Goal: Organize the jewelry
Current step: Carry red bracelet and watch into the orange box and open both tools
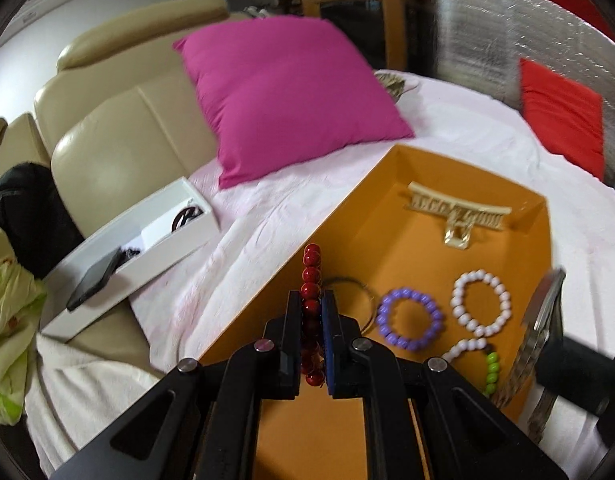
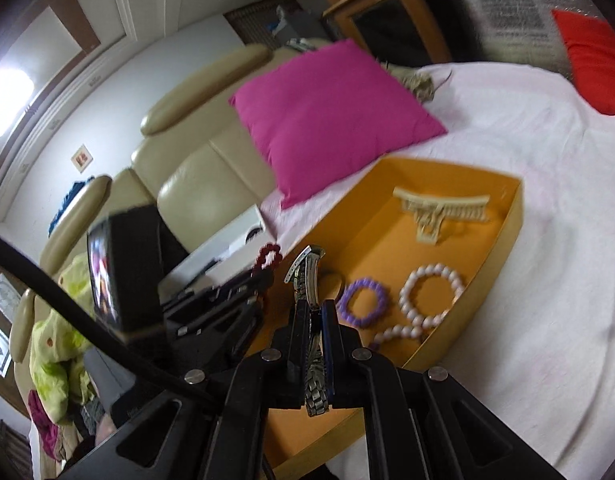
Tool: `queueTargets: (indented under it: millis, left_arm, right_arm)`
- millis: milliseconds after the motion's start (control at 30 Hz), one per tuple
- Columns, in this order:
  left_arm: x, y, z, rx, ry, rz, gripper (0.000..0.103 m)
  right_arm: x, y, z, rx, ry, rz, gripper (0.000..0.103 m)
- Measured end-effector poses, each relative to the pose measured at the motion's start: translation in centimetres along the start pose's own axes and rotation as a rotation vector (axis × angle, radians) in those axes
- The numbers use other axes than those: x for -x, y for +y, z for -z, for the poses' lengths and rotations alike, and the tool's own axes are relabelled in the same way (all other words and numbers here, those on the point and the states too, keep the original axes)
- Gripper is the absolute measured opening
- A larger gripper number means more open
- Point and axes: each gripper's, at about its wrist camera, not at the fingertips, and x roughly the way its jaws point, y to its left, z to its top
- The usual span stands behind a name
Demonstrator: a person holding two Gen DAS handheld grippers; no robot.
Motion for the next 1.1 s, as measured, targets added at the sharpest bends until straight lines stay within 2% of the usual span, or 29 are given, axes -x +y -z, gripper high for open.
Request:
queueTargets:
  millis: [267,567,733,767,833,867,900,967,1033,1100]
  left_arm:
    - [-2.5,1.3,1.1,0.032,0.111,-0.056,0.009]
    - [-4.8,1.3,2.1,0.037,0.228,-0.067,0.009]
    - [-5.7,1.0,2.4,0.031,0.272,-0.073,0.01]
    - [-5.8,0.9,2.4,0.028,0.274,-0.075,0.013]
    - [-5.7,0.8,2.3,0.025,0.274,-0.079,0.03]
    - [-5.4,0.8,2.2,0.023,0.26,-0.085,0.044]
    - [-4.8,0.7,1.9,0.017,0.229,-0.101,0.056]
    - [-3.6,0.7,1.4,0.013,0.162,-0.129,0.068]
    - [-1.6,0.7,1.1,0.014,0.082,-0.146,0.07]
    - [0.2,0.7,1.2,0.006,0.038,-0.162,0.077]
  right_arm:
    - [-2.1,0.3,1.8,-0.009,0.074,0.004,0.007]
    - [-4.5,-0.4,2.9,-0.003,0.135,0.11,0.007]
    - [-4.4,-1.0,3.0,-0.025,0.139,0.136,0.012]
    - [-4.2,-1.1,2.9,-0.03,0.132,0.141,0.013]
    - [-3.9,-1.4,2.5,-0.041,0.126,0.145,0.013]
    - [-3.6,-1.5,2.3,-0.051,0.12,0.142,0.015]
    - [-3.2,-1.6,2.1,-0.058,0.108,0.135,0.017]
    - [-2.6,-1.6,1.7,-0.06,0.086,0.133,0.021]
    - [-1.6,-1.5,1.3,-0.06,0.07,0.128,0.026]
    - [-0.6,-1.2,0.9,-0.05,0.052,0.127,0.033]
